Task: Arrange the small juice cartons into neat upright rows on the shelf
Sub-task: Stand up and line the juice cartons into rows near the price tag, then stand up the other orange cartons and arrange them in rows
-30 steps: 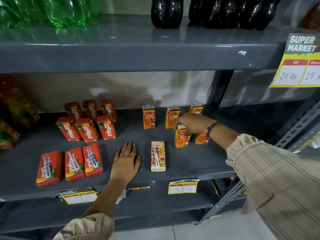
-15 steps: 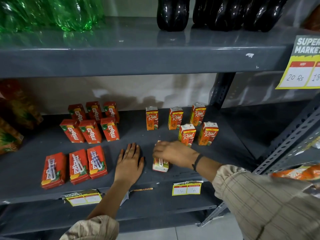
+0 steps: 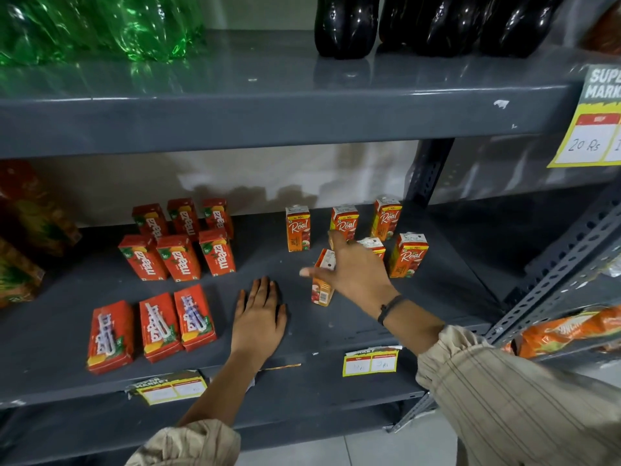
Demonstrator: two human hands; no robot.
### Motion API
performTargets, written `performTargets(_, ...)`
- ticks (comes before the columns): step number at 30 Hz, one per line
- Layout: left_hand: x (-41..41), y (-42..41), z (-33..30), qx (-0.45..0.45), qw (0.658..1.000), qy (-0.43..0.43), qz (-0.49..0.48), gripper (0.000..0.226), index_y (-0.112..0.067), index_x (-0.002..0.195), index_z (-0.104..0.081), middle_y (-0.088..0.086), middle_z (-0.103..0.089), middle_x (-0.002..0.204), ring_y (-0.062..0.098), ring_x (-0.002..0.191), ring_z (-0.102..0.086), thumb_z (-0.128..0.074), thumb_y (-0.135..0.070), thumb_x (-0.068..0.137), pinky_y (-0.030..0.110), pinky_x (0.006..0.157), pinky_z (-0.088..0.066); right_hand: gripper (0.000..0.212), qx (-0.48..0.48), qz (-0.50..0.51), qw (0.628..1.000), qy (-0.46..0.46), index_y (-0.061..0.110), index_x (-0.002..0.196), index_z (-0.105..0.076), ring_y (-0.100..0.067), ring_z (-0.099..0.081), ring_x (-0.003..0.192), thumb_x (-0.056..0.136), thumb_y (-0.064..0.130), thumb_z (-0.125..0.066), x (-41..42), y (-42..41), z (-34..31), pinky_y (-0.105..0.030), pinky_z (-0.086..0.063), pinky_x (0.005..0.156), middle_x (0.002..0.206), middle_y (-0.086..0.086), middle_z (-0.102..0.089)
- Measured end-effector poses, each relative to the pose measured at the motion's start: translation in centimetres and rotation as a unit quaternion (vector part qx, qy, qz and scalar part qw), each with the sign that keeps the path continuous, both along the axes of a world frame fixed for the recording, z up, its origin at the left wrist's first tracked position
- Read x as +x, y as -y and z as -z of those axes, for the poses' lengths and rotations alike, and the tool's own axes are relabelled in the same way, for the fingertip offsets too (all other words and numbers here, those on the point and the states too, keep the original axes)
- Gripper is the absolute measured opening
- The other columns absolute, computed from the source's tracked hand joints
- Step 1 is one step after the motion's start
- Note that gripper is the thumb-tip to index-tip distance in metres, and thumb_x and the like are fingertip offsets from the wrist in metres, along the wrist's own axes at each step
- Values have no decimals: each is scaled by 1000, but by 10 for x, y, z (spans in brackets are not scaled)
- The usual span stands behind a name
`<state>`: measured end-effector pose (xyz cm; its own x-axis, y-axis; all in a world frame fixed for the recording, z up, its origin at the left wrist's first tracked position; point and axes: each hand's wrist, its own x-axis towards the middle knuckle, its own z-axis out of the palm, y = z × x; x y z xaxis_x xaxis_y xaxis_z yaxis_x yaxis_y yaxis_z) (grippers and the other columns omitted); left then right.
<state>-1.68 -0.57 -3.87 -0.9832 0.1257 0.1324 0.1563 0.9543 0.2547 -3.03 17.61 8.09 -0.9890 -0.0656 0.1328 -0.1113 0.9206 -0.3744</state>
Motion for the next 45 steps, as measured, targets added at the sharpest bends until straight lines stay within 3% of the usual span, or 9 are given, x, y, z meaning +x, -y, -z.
performTargets(4,0,0,1,4,1000,-3,1,74,-9,141,-28,11,-29,151,25,142,-21,-3,-46,81,45,117,-13,68,109,39,993,39,11,77,-53,-20,-56,64,74,78,-40,-8,19,-23,-28,-42,51,62,-3,-50)
performTargets(9,1,0,-2,3,1000,9,7,78,-10,142,-23,10,-25,153,24,143,-16,2,-46,79,43,118,-9,32,142,-41,984,98,5,103,-62,-29,-64,92,82,27,-68,-29,25,-31,-33,-52,70,99,-10,-65)
performTargets(12,1,1,-1,1,1000,7,7,77,-9,142,-25,11,-27,153,24,143,-18,2,-45,79,44,118,-11,32,153,-115,977,97,9,110,-64,-29,-61,102,79,3,-69,-41,18,-41,-34,-51,81,115,-13,-65)
performTargets(20,2,2,-3,-2,1000,12,19,75,-8,142,-21,12,-24,153,24,143,-16,3,-42,80,44,117,-10,36,173,-220,953,113,14,112,-64,-26,-57,113,80,-2,-67,-44,13,-48,-25,-39,78,125,-10,-62)
performTargets(25,2,1,-5,-7,999,20,25,54,-8,143,-17,11,-20,155,24,144,-12,-24,-32,95,44,118,-8,45,153,-201,962,107,17,120,-59,-25,-55,116,80,0,-67,-42,7,-37,-28,-43,89,128,-7,-60)
performTargets(29,8,2,-12,5,999,6,46,61,-9,143,-20,10,-24,154,23,144,-12,-10,-38,89,42,117,-4,60,88,-164,982,32,22,135,-45,-24,-48,123,80,16,-70,-25,2,-34,-36,-43,99,135,-6,-53)
performTargets(34,24,13,-46,88,988,-103,72,51,-10,139,-32,9,-35,149,23,141,-22,-27,-29,92,45,116,-24,30,-121,-117,960,-224,11,115,-64,-22,-56,113,85,12,-66,10,14,-26,-26,-41,96,118,-9,-65)
performTargets(38,40,66,-78,130,975,-181,-1,50,-12,139,-31,9,-34,149,21,141,-23,-37,-20,90,33,117,-14,21,-155,-163,937,-268,10,97,-70,-18,-59,99,80,-3,-66,15,41,-3,-24,-44,92,102,-7,-70)
performTargets(45,59,214,-60,89,961,-148,-218,59,1,135,-36,24,-39,143,38,138,-27,-25,-29,86,55,113,-21,45,31,-427,886,-179,19,103,-67,-23,-61,104,68,-10,-67,-1,105,20,-38,-54,83,107,-1,-68)
